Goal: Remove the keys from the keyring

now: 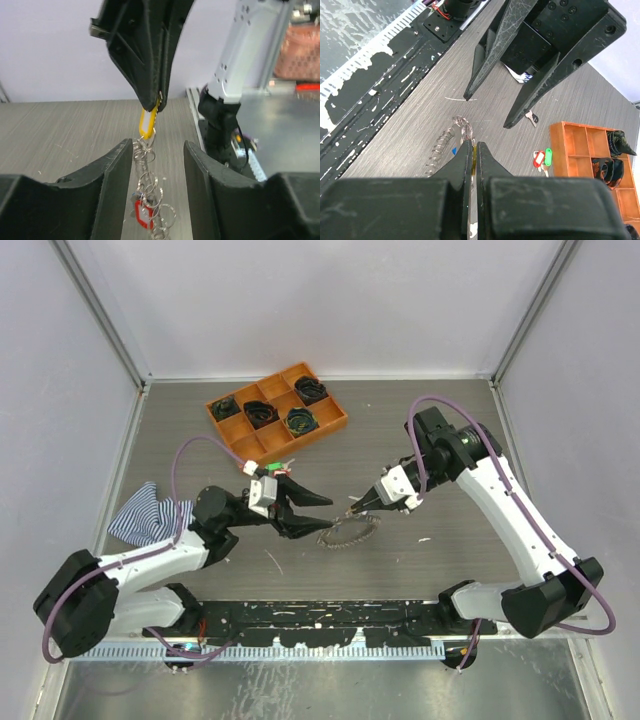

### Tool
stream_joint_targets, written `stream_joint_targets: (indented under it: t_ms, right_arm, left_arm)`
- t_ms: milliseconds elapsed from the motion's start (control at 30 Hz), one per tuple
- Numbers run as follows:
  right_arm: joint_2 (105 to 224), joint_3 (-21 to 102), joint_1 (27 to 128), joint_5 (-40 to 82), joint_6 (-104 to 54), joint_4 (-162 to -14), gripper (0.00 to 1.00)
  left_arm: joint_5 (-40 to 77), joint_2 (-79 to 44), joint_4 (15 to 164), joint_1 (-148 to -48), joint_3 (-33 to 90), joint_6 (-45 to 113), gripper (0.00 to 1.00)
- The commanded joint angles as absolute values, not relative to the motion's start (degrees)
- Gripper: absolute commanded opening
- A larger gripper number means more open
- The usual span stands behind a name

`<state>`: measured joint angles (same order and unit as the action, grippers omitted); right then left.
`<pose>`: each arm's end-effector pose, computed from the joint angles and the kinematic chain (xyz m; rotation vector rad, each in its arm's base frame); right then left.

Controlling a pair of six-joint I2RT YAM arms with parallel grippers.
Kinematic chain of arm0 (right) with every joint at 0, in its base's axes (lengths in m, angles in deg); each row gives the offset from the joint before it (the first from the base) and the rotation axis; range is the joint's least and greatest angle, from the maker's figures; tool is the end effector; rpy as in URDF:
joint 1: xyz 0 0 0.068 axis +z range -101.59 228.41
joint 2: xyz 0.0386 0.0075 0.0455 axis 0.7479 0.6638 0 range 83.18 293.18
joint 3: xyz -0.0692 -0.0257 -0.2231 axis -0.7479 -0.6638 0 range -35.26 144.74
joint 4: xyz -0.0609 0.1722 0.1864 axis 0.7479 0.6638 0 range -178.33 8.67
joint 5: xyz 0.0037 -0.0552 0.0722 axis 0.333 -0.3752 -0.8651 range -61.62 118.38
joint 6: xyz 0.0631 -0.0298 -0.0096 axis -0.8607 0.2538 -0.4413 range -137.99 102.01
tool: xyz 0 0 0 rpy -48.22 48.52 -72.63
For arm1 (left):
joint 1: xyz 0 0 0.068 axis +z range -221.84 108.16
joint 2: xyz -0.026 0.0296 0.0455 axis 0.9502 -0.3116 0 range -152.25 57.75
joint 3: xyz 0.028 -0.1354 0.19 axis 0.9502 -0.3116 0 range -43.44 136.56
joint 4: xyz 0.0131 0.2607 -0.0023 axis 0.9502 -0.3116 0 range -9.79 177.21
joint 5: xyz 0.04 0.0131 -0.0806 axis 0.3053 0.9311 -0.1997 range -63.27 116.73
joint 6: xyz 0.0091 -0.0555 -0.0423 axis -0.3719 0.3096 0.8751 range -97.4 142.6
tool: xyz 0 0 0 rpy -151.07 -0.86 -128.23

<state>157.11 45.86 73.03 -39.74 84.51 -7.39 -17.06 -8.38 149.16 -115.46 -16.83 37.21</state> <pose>0.1774 0.1401 0.3279 -1.9120 0.7311 0.8886 0.1627 -0.2101 0.2538 1.0065 0.9891 -1.3044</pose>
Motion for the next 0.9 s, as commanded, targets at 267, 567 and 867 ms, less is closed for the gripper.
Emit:
stream_joint_targets:
  t_ms: [267, 567, 867]
  right_arm:
    - [155.7, 46.6, 72.8, -43.2, 89.5, -5.0, 0.01]
    - [155.9, 46.1, 72.8, -43.4, 89.9, -5.0, 0.01]
    - [156.3, 46.3, 72.7, -43.5, 90.0, -4.9, 0.01]
  left_arm:
    - [-34.1, -19.5, 155.9, -108.8, -9.3, 37.1, 0.58]
    - [-38.1, -31.9, 169.1, -108.7, -2.5, 46.8, 0.56]
    - [-43.5, -32.6, 169.1, -108.8, -2.3, 41.4, 0.53]
